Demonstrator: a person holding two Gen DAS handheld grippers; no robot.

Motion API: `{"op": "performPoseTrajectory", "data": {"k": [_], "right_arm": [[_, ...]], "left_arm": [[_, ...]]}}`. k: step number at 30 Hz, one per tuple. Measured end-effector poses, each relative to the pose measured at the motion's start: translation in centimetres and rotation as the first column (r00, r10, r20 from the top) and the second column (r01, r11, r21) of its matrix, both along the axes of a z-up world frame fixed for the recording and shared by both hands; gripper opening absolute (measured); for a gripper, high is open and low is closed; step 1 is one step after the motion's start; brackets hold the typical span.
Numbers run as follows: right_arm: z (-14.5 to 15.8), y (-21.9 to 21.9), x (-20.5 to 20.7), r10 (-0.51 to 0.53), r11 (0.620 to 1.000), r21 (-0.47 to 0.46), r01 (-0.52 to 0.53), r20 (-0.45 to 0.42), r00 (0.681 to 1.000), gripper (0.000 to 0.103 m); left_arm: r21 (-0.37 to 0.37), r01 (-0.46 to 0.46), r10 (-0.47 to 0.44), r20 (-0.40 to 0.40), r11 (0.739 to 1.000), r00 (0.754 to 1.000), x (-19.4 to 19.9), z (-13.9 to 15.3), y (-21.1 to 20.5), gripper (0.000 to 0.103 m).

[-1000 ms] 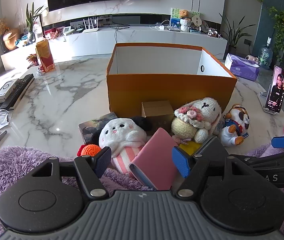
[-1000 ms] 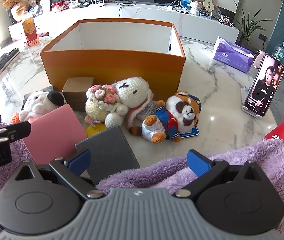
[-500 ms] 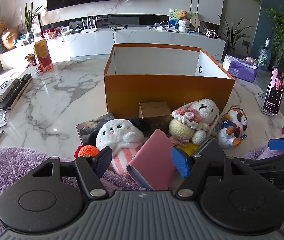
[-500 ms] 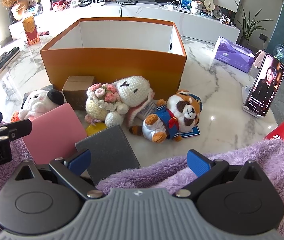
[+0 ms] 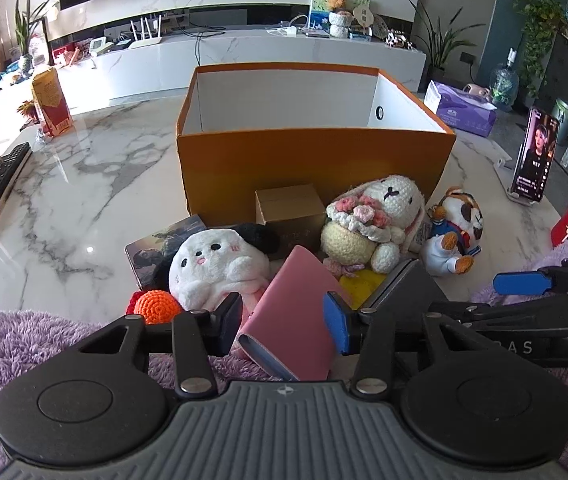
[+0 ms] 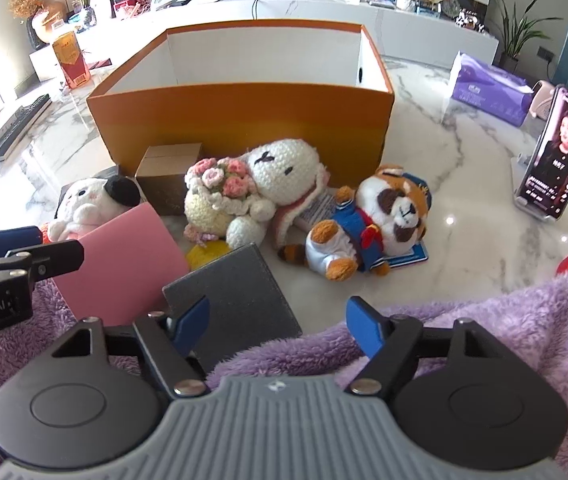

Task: Organize objects
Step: 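Grasp the pink notebook with the left tool while the right tool grasps the grey pad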

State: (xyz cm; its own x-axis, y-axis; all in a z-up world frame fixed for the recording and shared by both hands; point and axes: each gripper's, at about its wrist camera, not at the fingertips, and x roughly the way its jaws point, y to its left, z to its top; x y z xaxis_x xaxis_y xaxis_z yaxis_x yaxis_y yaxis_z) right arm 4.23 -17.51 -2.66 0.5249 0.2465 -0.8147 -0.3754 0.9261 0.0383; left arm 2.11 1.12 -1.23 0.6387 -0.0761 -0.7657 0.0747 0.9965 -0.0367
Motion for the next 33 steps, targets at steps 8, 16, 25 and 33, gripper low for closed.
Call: {"op": "performPoseTrajectory", "data": {"k": [8, 16, 25, 33], "right_arm": [[-0.8, 0.7, 0.8, 0.035, 0.999, 0.029, -0.034, -0.059, 0.998, 0.077], [-1.3, 3.0, 0.0, 0.152, 0.988, -0.035, -0.153, -0.040, 0.988, 0.082], [-3.0, 4.5, 0.3, 0.195, 0.971, -0.130, -0.200, -0.048, 0.980, 0.083], [-3.4, 3.7, 2.2, 0.190, 0.974, -0.110, -0.198, -0.077, 0.979, 0.087]], "left_arm": [[0.014, 0.011, -0.010, -0.080, 1.000, 0.997, 1.1, -1.5, 0.6, 0.063], [0.007, 0.025, -0.024, -0.119, 1.000, 0.993, 2.5, -2.6, 0.9, 0.064], [-0.010, 0.049, -0.050, -0.134, 0.999, 0.990, 2.9, -2.3, 0.7, 0.050], [-0.054, 0.077, -0.085, -0.168, 0.996, 0.982, 3.3, -2.0, 0.7, 0.043]]}}
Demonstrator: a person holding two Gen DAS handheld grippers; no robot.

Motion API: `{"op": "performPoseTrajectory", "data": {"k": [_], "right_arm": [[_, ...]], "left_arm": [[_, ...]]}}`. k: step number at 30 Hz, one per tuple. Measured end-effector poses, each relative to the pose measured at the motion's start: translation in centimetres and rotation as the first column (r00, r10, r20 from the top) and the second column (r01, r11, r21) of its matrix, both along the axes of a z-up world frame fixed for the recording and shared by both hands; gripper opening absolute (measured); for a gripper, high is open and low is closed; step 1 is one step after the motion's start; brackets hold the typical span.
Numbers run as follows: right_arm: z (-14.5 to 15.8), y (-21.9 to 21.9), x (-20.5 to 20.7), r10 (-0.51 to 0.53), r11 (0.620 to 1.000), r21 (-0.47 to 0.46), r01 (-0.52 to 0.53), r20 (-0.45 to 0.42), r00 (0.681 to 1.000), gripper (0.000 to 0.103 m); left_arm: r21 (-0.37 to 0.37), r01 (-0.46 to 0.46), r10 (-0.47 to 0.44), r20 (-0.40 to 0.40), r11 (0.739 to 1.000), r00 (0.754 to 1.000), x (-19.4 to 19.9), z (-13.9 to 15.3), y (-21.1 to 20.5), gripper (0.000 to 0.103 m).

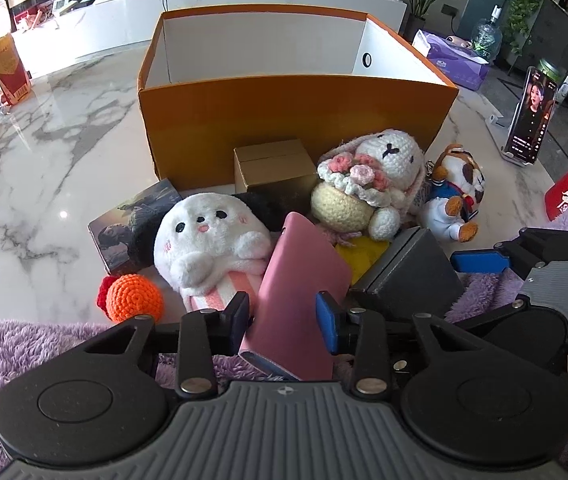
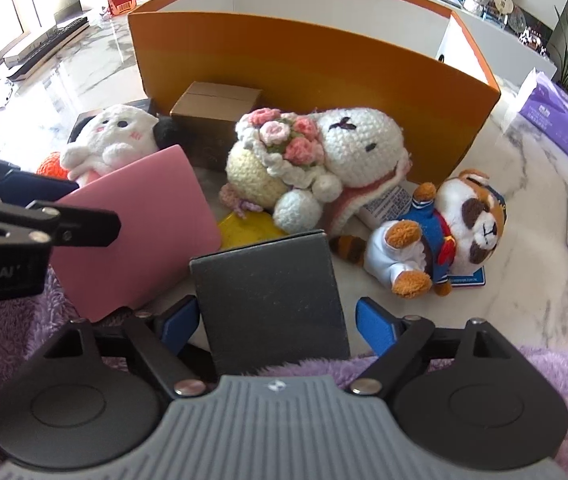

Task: Organize objects
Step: 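Grasp the pink notebook with the left tool while the right tool grasps the grey pad, then lift and carry the pink notebook and grey pad over the orange box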

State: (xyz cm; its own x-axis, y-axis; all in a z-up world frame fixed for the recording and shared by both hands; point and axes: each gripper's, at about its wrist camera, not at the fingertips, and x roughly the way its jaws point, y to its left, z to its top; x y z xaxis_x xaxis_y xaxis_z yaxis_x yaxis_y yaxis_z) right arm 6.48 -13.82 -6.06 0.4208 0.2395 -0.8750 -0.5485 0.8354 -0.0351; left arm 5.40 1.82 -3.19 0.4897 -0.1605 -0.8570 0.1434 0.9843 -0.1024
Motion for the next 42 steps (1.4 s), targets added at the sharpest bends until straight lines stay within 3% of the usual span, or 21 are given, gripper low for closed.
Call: {"op": "performPoseTrajectory", "data": {"k": [8, 11, 15, 17, 22, 28, 34, 42], "right_arm": [[-1.5, -0.8, 1.6, -0.014, 0.998, 0.063, 0.021, -0.106, 0.994, 0.083], [-1.5, -0.7, 1.5, 0.004, 0.998, 0.062, 0.002, -0.096, 0.995, 0.083], [-1.5, -0.5, 1.4, 0.017, 0.998, 0.061, -0.012, -0.091, 0.996, 0.083], [-1.5, -0.6, 1.4, 0.016, 0.998, 0.063, -0.010, -0.093, 0.996, 0.083], [-1.4, -0.8, 1.6, 0.011, 0.997, 0.071, -0.004, -0.102, 0.995, 0.083], [-1.0, -0.4, 1.3, 0.051, 0.997, 0.059, -0.048, -0.053, 0.997, 0.081], [0.1, -0.4, 0.7, 0.070, 0.995, 0.069, -0.068, -0.025, 0.997, 0.080], [3.3, -0.9, -0.2, 0.149, 0.987, 0.051, -0.153, 0.083, 0.985, 0.080]], "left_arm": [[-0.098, -0.025, 0.018, -0.065, 0.995, 0.998, 0.6, -0.3, 0.9, 0.047], [-0.126, -0.025, 0.016, -0.077, 0.992, 0.997, 0.9, -0.5, 1.0, 0.047], [-0.220, -0.020, -0.007, -0.120, 0.975, 0.993, 1.4, -1.2, 0.8, 0.044], [-0.209, -0.027, 0.002, -0.119, 0.978, 0.993, 1.5, -1.5, 0.4, 0.037], [-0.182, -0.007, -0.015, -0.119, 0.983, 0.993, 1.6, -1.8, -0.5, 0.035], [-0.149, -0.034, 0.018, -0.109, 0.988, 0.994, 1.3, -2.1, -0.6, 0.025], [-0.178, -0.068, 0.058, -0.061, 0.982, 0.996, 0.6, -0.3, 0.4, 0.021], [-0.210, -0.070, 0.082, 0.045, 0.975, 0.996, 0.3, 3.8, 1.2, 0.021]]}}
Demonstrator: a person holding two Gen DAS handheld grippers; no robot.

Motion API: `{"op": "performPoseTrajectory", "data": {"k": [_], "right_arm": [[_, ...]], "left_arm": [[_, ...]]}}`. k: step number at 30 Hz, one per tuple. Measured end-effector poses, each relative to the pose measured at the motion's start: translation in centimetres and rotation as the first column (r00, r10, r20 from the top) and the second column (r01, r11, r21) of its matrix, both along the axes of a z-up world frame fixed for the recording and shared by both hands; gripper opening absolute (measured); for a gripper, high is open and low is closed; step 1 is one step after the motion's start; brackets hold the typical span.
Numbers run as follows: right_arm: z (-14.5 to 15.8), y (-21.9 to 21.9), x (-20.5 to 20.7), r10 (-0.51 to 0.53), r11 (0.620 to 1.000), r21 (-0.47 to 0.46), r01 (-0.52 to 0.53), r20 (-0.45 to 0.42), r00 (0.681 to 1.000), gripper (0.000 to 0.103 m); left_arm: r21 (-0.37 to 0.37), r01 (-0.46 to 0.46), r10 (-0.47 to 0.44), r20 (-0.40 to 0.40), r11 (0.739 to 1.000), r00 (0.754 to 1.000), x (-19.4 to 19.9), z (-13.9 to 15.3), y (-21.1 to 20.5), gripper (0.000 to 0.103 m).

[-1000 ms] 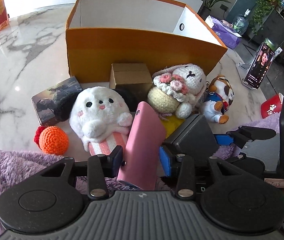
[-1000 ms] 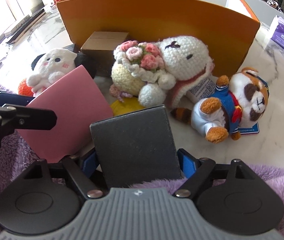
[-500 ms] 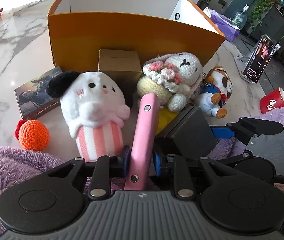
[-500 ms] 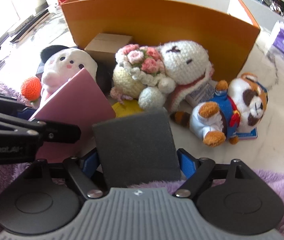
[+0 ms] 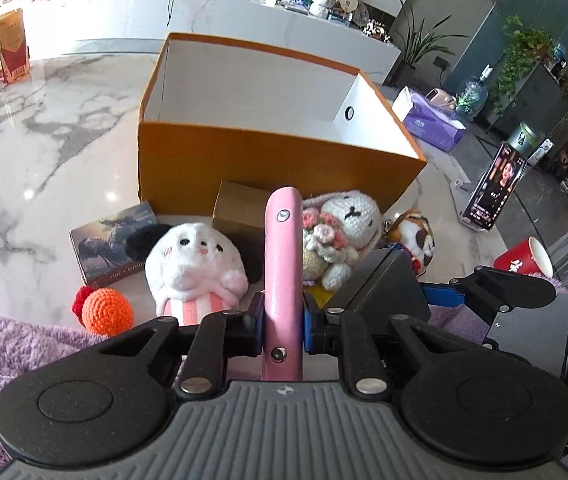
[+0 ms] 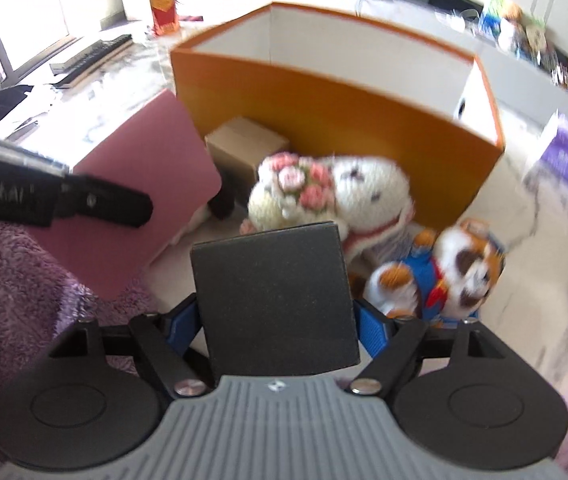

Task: Organize objects
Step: 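Lift and carry the pink notebook and grey pad over the orange box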

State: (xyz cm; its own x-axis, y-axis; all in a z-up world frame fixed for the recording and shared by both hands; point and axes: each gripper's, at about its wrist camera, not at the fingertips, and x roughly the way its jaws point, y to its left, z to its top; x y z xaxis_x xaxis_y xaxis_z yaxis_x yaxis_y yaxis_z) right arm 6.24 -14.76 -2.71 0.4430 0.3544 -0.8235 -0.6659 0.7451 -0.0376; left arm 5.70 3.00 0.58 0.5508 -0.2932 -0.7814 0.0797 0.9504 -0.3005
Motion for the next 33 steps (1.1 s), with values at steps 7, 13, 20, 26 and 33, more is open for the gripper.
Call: {"op": "performPoseTrajectory", "data": {"k": [7, 13, 20, 26, 33], "right_arm": [[5.0, -0.1, 0.4, 0.085, 0.996, -0.019, -0.083, 0.170, 0.982, 0.080], [8.9, 1.2, 3.3, 0.088, 0.996, -0.014, -0.089, 0.352, 0.932, 0.080], [10.2, 3.6, 8.7, 0.111, 0.994, -0.034, -0.106, 0.396, 0.912, 0.080], [8.9, 5.9, 14.3, 0.079, 0.996, -0.063, -0.062, 0.331, 0.940, 0.080], [4.5, 8.0, 19.0, 0.064, 0.991, -0.130, -0.038, 0.206, 0.976, 0.080]], "left_arm": [[-0.006, 0.003, -0.003, 0.094, 1.000, 0.996, 1.9, 3.8, 0.9, 0.021], [-0.005, -0.009, 0.010, 0.162, 1.000, 0.987, 5.2, 6.0, 1.6, 0.021], [-0.026, -0.034, 0.039, 0.178, 0.999, 0.983, 10.1, 6.1, 2.6, 0.021], [-0.020, -0.067, 0.069, 0.115, 0.998, 0.991, 15.0, 3.4, 3.2, 0.020], [-0.003, -0.099, 0.099, -0.023, 0.995, 0.995, 18.2, -1.4, 3.3, 0.020]]}}
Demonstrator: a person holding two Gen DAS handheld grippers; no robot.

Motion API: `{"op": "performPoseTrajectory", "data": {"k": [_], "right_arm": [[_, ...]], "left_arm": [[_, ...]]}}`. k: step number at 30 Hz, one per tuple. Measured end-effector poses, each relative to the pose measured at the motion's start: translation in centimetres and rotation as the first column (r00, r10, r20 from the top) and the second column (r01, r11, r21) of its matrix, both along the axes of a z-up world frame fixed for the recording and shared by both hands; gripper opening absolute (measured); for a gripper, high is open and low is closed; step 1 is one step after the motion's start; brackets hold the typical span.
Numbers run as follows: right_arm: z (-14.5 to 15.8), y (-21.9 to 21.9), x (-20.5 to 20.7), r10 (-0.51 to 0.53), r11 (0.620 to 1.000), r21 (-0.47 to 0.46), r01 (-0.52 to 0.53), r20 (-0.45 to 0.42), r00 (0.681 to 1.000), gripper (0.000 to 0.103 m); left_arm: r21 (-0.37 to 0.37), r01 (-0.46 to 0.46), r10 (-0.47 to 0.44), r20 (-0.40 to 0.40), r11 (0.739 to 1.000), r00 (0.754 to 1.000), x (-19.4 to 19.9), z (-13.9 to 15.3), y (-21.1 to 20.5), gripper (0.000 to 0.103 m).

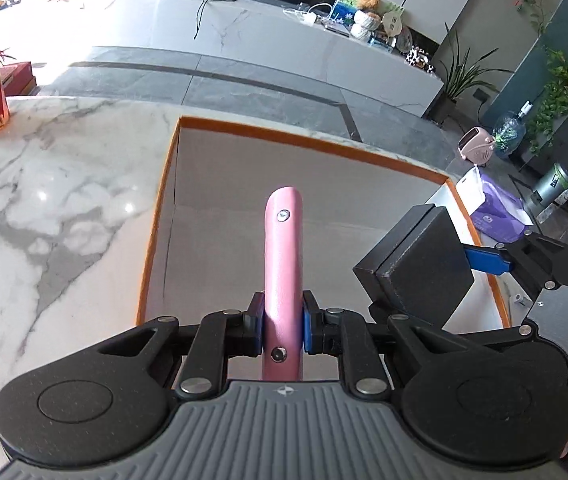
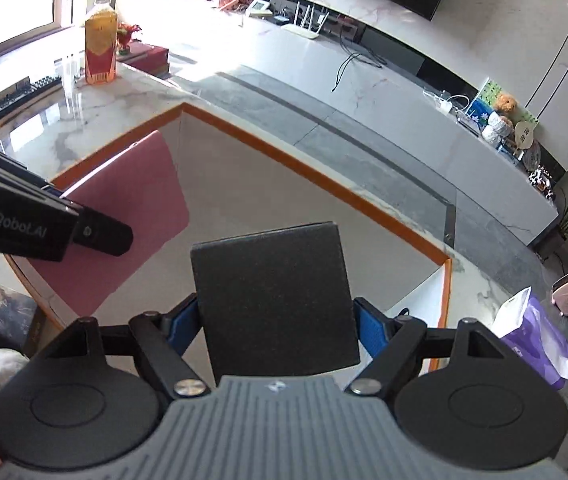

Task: Organize objects
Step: 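Lift and carry the pink notebook and grey pad over the orange box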

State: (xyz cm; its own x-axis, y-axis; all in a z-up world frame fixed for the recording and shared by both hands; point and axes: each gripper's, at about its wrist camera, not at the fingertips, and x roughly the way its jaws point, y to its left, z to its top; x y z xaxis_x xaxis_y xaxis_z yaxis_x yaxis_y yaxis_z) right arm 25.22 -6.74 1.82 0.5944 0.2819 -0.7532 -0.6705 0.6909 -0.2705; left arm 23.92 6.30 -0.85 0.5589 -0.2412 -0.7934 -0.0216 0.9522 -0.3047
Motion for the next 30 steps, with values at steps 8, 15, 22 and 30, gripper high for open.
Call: {"op": "performPoseTrajectory", "data": {"k": [8, 15, 22, 30], "right_arm": [[-2.3, -0.4, 0.9, -0.015, 1.000, -0.020, 0.014, -0.060, 0.998, 0.080], [-2.8, -1.0, 1.2, -0.037, 0.999, -0.016, 0.036, -0.078, 0.996, 0.080], [-2.8, -1.3, 1.2, -0.055, 0.998, -0.011, 0.054, -0.084, 0.995, 0.080], [-2.8, -1.3, 1.2, -0.053, 0.999, -0.014, 0.052, -0.079, 0.995, 0.080]], "left_arm": [[0.015, 0.009, -0.008, -0.088, 1.000, 0.996, 0.8, -2.2, -1.6, 0.020], [0.036, 0.013, -0.007, -0.154, 0.999, 0.988, 1.0, -3.8, -1.4, 0.021], [0.098, 0.021, -0.005, -0.164, 0.995, 0.987, 0.6, -4.0, -1.5, 0.022], [0.285, 0.050, -0.022, -0.098, 0.957, 0.995, -0.4, -2.2, -2.3, 0.039]]}}
